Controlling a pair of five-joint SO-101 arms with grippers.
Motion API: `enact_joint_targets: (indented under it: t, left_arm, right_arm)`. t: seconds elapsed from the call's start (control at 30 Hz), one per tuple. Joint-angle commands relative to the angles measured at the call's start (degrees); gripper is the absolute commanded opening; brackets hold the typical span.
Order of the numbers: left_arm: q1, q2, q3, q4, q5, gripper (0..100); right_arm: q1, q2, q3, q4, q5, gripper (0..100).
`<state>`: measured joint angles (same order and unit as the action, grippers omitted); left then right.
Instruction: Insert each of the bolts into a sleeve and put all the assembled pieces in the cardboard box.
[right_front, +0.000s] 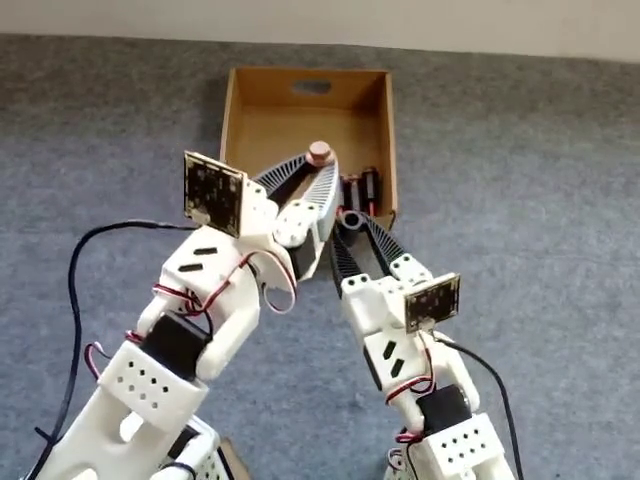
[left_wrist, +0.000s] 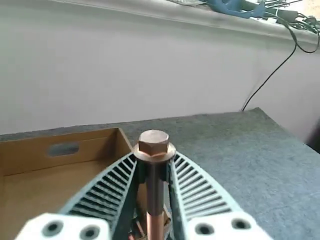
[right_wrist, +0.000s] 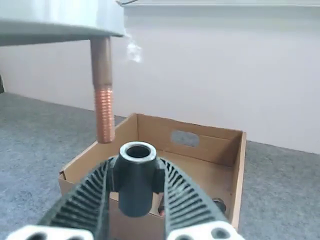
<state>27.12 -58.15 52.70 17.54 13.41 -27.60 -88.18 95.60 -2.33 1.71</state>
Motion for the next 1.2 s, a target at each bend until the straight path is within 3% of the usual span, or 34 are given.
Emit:
enact_joint_targets:
  t: [0.0,0.23,0.87,1.17]
  left_arm:
    - [2.59,-0.66,1.10,-5.10,0.35,1]
    - [3.38,-0.66,4.62,-11.08,0.35,1]
    - [3.03,-1.36,3.56,-11.25,0.44,1]
    - [3.30,-9.71,5.05,-11.16,0.44,1]
  right_arm:
    - [-0.48,-0.92,0.48,-1.01,0.70,0.5]
    - [-0.48,-0.92,0.48,-1.01,0.70,0.5]
    - [-0.48,-0.92,0.48,-1.01,0.70,0.5]
    - [-0.48,-0.92,0.48,-1.01,0.70,0.5]
